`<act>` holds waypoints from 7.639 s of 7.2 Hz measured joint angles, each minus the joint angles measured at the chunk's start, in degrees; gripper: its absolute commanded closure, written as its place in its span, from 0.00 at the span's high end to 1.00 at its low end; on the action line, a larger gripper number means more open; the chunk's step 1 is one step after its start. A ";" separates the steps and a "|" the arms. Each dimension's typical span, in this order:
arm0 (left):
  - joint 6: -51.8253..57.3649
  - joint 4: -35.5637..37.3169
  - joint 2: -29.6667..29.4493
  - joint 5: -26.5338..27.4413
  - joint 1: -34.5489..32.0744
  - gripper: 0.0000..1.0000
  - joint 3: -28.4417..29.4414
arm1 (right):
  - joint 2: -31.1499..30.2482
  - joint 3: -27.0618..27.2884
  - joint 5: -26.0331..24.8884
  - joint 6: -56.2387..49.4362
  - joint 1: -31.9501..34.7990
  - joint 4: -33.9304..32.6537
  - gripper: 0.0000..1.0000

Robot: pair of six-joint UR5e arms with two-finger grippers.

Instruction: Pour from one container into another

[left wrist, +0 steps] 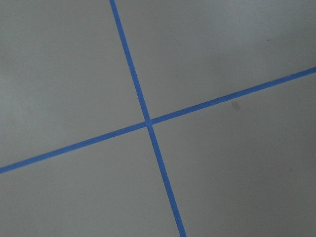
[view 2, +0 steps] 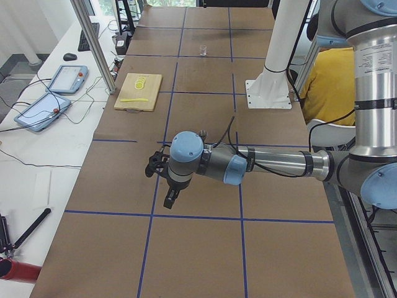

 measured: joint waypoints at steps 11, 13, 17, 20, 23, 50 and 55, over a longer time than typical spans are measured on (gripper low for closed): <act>-59.02 -57.35 6.81 55.50 50.00 0.99 -6.79 | -1.87 -0.23 0.28 0.89 -0.45 14.48 1.00; -59.46 -58.53 8.97 74.61 60.78 0.99 -7.00 | -1.86 -0.18 0.32 0.96 -0.45 15.87 1.00; -63.33 -56.33 9.93 101.63 80.63 0.99 -6.61 | -1.90 -0.17 0.58 0.98 -0.46 16.08 1.00; -63.81 -55.87 6.74 111.21 87.29 0.99 -2.19 | -2.07 -0.21 1.83 0.91 -0.46 16.08 1.00; -64.77 -56.25 2.59 114.06 88.46 0.99 3.78 | -2.11 -0.25 2.08 0.89 -0.46 16.08 1.00; -65.80 -56.77 -3.36 109.77 83.88 0.00 11.25 | -2.29 0.09 2.44 0.87 -0.82 17.63 1.00; -62.93 -57.73 -3.42 109.52 82.52 0.00 10.51 | -6.63 0.01 -1.04 33.29 -16.27 54.01 1.00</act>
